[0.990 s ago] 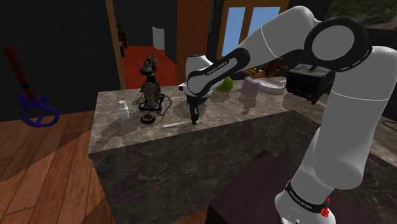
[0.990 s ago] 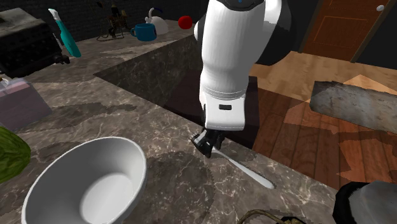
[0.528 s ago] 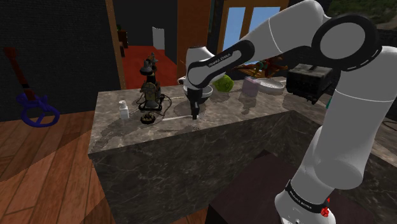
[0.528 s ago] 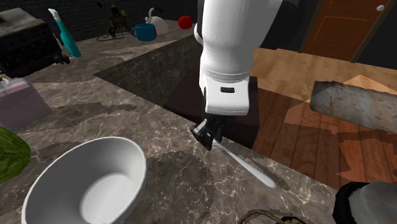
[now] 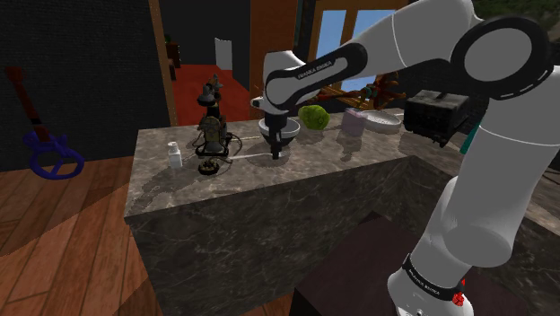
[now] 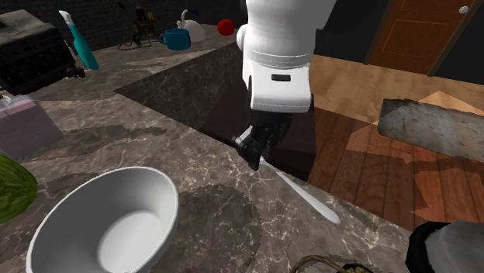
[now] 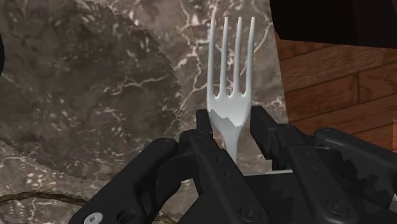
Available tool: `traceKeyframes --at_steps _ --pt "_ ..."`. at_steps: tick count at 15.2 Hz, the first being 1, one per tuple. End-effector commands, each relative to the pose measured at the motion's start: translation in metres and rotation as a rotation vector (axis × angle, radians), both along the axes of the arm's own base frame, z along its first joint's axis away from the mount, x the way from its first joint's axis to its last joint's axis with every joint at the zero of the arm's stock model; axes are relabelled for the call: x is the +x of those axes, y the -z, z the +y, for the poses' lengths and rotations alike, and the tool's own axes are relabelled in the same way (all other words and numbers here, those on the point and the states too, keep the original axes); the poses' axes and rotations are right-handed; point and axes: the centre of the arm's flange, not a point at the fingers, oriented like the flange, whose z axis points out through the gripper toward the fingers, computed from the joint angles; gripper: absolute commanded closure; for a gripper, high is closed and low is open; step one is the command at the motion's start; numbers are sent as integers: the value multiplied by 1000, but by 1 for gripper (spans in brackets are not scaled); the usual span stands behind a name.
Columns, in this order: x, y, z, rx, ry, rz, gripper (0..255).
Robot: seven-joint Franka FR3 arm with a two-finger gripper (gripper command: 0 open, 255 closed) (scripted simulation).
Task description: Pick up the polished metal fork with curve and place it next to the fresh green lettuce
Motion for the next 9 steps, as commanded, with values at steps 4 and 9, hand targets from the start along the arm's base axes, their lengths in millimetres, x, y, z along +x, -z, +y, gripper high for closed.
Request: traceKeyframes --at_steps 4,9 --pt "0 -27 -1 0 0 0 255" --pt "0 -54 -1 0 0 0 255"
